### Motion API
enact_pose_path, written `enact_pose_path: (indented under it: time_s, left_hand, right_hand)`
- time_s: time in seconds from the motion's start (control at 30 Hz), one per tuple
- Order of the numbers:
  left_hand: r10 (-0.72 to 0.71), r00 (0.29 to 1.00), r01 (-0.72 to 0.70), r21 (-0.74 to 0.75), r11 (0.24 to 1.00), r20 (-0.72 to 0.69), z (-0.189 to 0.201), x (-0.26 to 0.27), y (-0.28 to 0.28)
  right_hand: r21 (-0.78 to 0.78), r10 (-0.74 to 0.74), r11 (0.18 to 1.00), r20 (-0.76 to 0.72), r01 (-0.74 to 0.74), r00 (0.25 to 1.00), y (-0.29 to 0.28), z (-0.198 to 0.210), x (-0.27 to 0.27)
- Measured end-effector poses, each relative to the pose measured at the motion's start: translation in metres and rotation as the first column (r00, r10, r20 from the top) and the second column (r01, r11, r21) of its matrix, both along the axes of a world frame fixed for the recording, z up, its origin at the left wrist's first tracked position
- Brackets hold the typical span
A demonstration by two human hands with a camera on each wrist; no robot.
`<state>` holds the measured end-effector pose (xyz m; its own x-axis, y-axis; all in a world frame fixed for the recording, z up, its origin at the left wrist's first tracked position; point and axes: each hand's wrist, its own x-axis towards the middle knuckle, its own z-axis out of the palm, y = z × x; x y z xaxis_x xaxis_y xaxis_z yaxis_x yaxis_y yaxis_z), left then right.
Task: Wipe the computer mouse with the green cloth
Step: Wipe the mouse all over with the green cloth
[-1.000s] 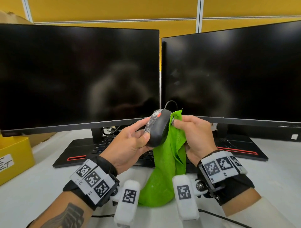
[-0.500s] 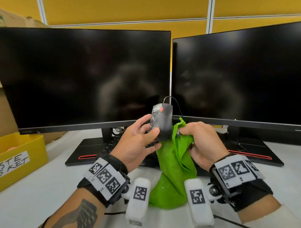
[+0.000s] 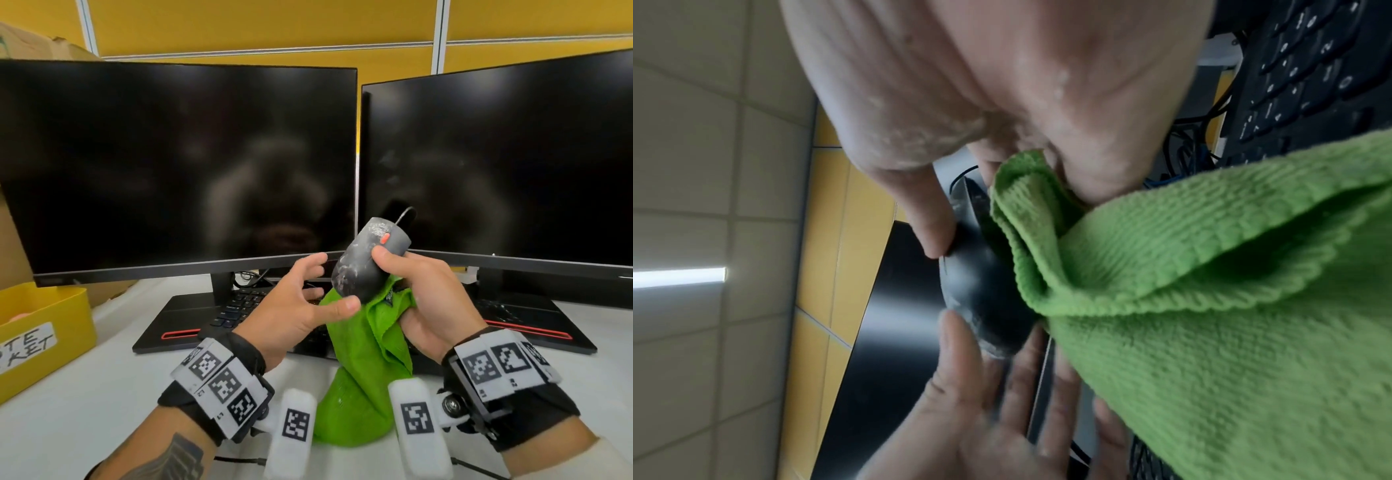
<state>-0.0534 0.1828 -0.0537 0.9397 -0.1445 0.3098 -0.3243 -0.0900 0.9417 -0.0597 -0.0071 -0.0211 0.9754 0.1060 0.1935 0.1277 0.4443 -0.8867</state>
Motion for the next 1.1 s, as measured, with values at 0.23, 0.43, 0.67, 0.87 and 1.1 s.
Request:
enact_pose_path:
  time_s: [0.23,0.43,0.67,0.87,1.1]
  left_hand:
    - [-0.078,0.991,0.089,0.104,0.991,-0.109,-0.007,0.001,-0.002]
    - [0.067,0.982,-0.059,0.049,0.997,-0.179,0.001,0.000,0.008]
    - [0.241,0.963,-0.258,-0.156,0.954,-0.118,0.003,0.006,0.011]
    - [0.117,0.992,-0.100,-0.271,0.957,0.045,0.014,-0.003,0.002]
    - [0.013,0.999,-0.022,-0.282,0.959,-0.032,0.015,-0.005,-0.002]
  right_hand:
    - [-0.038,0.028,0.999,0.018,-0.027,0.999,-0.002,0.001,-0.001]
    - [-0.329,-0.103,0.942,-0.076,0.073,0.992,-0.016,0.003,0.000]
    - [-0.329,-0.039,0.944,-0.082,0.010,0.996,-0.016,0.005,-0.002]
    - [-0.408,0.083,0.907,-0.072,-0.105,0.994,-0.009,-0.001,-0.007]
    - [-0.431,0.103,0.893,-0.088,-0.131,0.991,-0.003,-0.002,-0.010]
